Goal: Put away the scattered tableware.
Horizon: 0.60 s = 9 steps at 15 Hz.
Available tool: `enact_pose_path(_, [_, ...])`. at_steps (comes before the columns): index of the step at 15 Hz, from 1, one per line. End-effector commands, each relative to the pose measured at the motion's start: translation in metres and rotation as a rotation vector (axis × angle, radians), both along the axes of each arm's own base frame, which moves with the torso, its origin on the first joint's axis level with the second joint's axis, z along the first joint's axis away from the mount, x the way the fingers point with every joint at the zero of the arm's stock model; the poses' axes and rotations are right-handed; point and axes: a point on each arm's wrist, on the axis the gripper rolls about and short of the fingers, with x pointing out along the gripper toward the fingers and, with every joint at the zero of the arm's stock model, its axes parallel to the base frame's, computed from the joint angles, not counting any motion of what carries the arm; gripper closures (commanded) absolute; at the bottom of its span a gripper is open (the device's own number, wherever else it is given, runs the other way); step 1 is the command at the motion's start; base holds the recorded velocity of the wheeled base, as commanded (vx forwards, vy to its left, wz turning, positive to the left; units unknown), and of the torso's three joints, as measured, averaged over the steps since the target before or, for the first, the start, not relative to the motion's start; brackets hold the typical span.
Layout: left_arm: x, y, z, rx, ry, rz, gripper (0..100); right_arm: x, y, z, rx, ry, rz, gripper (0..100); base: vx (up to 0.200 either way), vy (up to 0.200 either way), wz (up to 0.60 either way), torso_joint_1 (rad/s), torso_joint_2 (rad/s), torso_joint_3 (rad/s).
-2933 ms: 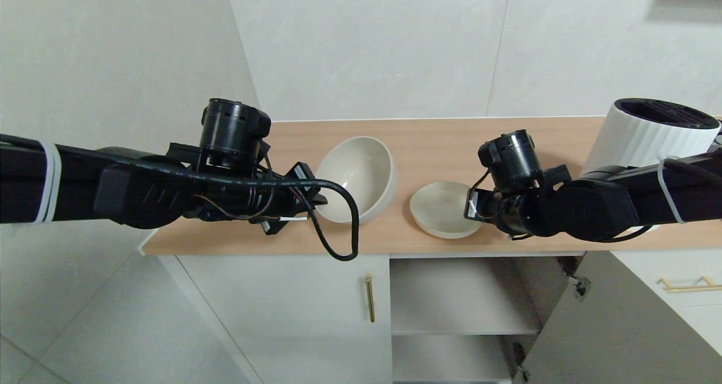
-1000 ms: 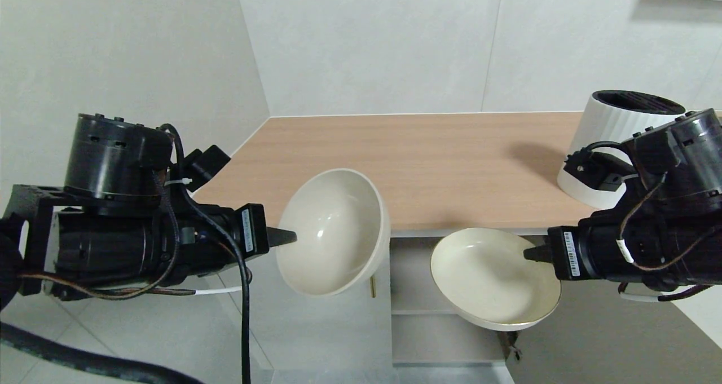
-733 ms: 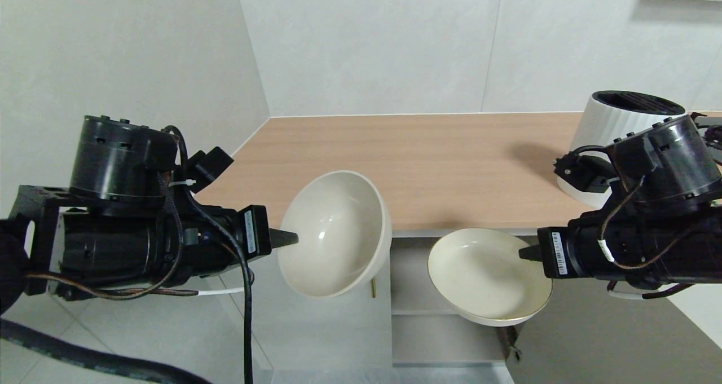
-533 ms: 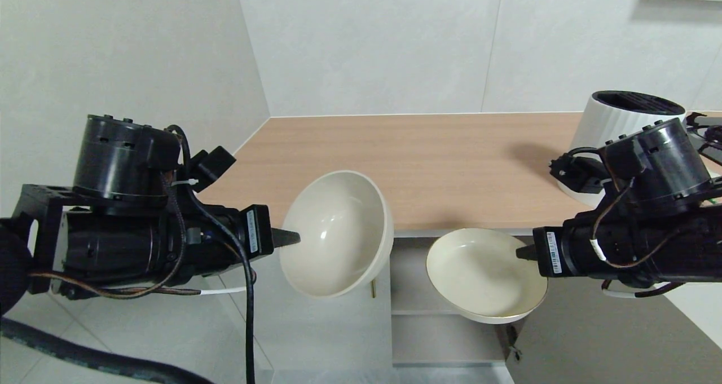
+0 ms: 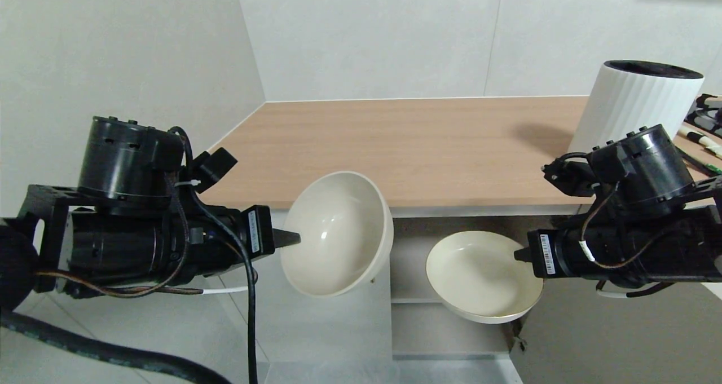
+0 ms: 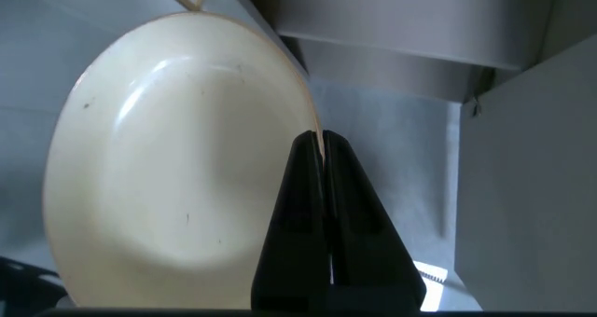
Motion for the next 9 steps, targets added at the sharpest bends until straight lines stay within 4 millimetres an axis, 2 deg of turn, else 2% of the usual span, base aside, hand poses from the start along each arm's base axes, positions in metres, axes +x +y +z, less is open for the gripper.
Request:
enact_pose_path(1, [0.0015,-0.0004,-0.0018,0.002,0.007,0.001,100,0.0021,0.001,-0.0028,-0.005,0.008,-0.001,100,0.0,0.0,0.0,-0.178,0.47,0.276])
enact_pose_path(9, [0.0028,-0.001,-0.003,0.004,0.01,0.0,100,0.0026,0.0014,-0.0036,-0.007,0.011,-0.001,100,0.0,0.0,0.0,-0.17,0.46,0.292])
